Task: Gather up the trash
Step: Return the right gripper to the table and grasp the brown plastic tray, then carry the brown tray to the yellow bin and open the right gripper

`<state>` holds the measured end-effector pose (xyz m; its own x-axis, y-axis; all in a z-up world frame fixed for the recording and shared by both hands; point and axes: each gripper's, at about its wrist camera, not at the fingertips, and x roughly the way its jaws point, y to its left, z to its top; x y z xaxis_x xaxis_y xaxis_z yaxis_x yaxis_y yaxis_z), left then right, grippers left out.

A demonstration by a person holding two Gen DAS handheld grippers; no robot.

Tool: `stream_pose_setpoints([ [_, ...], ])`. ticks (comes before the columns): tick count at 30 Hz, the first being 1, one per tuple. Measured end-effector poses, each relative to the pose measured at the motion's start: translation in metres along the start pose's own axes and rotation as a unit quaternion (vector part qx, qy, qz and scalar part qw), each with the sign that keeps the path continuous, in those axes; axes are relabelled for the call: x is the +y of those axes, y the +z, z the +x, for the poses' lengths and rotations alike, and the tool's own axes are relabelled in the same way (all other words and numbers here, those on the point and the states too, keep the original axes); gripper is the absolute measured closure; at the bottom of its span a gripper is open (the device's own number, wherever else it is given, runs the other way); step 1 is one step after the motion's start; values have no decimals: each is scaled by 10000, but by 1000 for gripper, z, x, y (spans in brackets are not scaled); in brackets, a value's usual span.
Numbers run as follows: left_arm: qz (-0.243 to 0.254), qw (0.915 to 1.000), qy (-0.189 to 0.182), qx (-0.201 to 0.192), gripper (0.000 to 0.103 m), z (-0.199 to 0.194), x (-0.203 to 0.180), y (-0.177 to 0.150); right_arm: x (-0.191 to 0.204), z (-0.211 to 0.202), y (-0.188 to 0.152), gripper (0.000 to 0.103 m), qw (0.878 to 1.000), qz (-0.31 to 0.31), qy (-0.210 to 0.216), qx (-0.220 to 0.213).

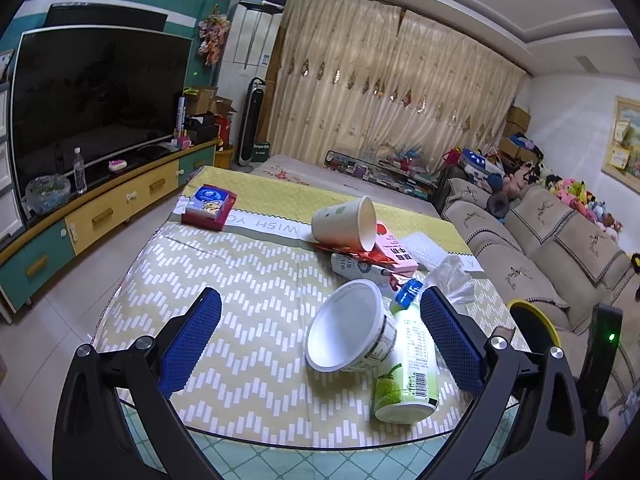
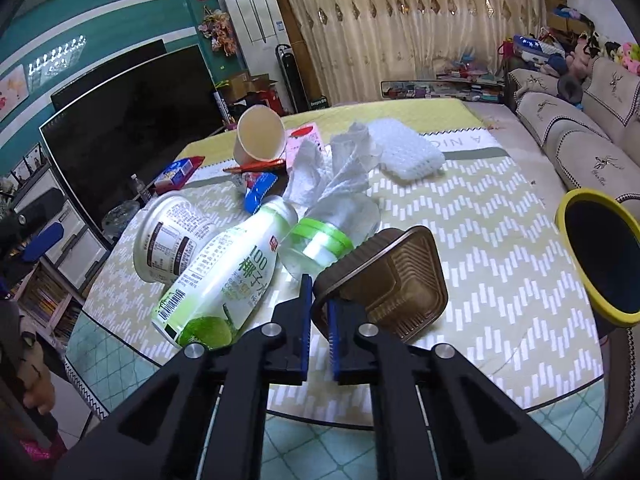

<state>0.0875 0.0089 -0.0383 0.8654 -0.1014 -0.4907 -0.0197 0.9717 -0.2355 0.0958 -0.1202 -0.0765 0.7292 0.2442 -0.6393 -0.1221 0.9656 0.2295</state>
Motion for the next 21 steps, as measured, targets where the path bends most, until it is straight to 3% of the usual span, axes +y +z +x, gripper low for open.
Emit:
stream_pose_setpoints([
  [8, 232, 9997, -48, 57, 5, 10, -18, -2, -38, -15, 12, 96, 9985, 182, -436, -290],
  [15, 247, 9995, -54, 187, 5, 25, -26, -3, -128, -32, 44, 96, 9872, 573, -1380, -553],
  [21, 336, 9991, -57, 263, 5, 36, -35, -4, -195, -24, 60, 96, 9749, 936, -1969, -458],
])
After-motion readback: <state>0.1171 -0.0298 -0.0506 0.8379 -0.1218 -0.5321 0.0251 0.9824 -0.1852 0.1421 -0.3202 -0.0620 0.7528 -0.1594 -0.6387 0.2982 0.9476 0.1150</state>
